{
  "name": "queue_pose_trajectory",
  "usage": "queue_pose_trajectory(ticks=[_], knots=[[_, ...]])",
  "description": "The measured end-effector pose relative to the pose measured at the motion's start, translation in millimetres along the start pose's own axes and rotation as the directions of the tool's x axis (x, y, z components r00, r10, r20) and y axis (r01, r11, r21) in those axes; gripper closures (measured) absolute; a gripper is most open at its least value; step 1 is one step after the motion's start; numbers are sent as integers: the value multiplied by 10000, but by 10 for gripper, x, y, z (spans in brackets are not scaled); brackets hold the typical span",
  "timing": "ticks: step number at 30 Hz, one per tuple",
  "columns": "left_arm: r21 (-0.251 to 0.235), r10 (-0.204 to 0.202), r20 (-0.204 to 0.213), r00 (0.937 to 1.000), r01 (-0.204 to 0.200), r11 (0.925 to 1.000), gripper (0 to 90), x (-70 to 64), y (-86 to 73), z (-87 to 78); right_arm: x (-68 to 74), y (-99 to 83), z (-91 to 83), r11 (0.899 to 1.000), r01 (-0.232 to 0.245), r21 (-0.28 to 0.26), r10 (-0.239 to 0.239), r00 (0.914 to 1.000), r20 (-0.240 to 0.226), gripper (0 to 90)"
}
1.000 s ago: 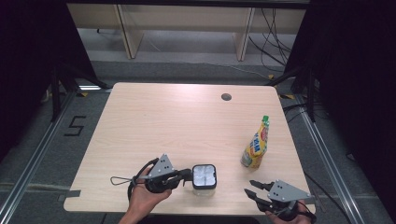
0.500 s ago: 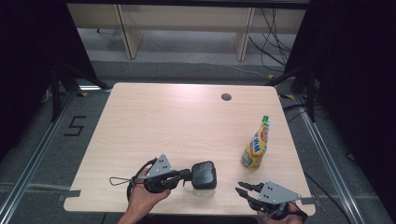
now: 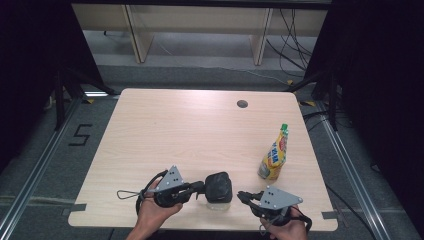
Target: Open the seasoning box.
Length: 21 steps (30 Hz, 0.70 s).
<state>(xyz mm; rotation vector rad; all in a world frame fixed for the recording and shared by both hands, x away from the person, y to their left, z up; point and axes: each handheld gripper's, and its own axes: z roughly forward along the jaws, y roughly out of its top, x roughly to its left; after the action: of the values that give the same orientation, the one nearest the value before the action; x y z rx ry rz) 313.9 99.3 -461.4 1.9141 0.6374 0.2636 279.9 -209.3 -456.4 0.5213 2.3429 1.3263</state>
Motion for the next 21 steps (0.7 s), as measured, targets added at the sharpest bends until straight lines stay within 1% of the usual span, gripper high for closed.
queue_pose_trajectory(ticks=[1, 2, 4, 6, 7, 8, 9, 10, 11, 13, 14, 16, 17, 18, 19, 20, 21], knots=[[0, 0, -2, 10000, 0, 10000, 890, -1, 0, 0, 1, 18, 19, 10000, 2, -53, -2, 10000, -59, 863], [21, -43, 11, 10000, 43, 10000, 889, -5, 1, 2, 2, 36, 30, 10000, -46, 11, 46, 9999, -92, 865], [49, 126, 18, 9999, -126, 9999, 889, 1, 7, 0, 4, 65, 73, 9999, 152, 55, -151, 9998, -157, 867], [13, 123, -15, 9999, -123, 9999, 882, 1, 6, 3, 23, 83, 118, 9998, 186, 45, -185, 9996, -211, 869], [-13, 143, -41, 9999, -143, 9999, 868, 0, 4, 3, 32, 95, 130, 9998, 181, 57, -180, 9997, -162, 869], [58, 277, -68, 9996, -277, 9996, 851, 13, 2, -3, 40, 111, 139, 9998, 198, 52, -196, 9994, -284, 869], [-2, 210, -66, 9998, -210, 9998, 835, 17, -1, -5, 39, 126, 143, 9994, 328, 70, -326, 9991, -283, 869], [-2, 210, -66, 9998, -210, 9998, 824, 17, -1, -5, 39, 126, 143, 9994, 328, 70, -326, 9991, -283, 869], [-82, 198, -3, 9998, -198, 9998, 801, 31, -3, -20, 44, 150, 158, 9994, 352, -46, -353, 9991, -251, 868], [-65, 635, 247, 9977, -633, 9980, 733, 63, -7, -32, 42, 160, 164, 9992, 408, 4, -408, 9989, -234, 867], [5, 713, 162, 9973, -713, 9975, 708, 71, -19, -49, 41, 162, 174, 9994, 335, -55, -336, 9991, -271, 865], [-71, 650, 372, 9972, -648, 9979, 679, 108, -50, -88, 44, 166, 177, 9997, 218, -69, -219, 9997, -139, 864], [-223, 563, 532, 9970, -552, 9982, 667, 124, -70, -103, 38, 175, 180, 9993, 351, -91, -354, 9991, -238, 864], [-182, 703, 490, 9963, -695, 9974, 663, 142, -87, -128, 37, 188, 173, 9993, 367, -59, -368, 9990, -246, 864], [-85, 525, 506, 9973, -522, 9986, 659, 145, -119, -138, 43, 196, 175, 9995, 312, -91, -314, 9994, -155, 864], [-53, 560, 623, 9965, -558, 9984, 654, 156, -147, -137, 40, 208, 183, 9988, 447, -179, -450, 9989, -150, 862], [-2, 555, 786, 9954, -557, 9984, 648, 162, -179, -134, 44, 220, 188, 9990, 400, -202, -404, 9990, -184, 861]])
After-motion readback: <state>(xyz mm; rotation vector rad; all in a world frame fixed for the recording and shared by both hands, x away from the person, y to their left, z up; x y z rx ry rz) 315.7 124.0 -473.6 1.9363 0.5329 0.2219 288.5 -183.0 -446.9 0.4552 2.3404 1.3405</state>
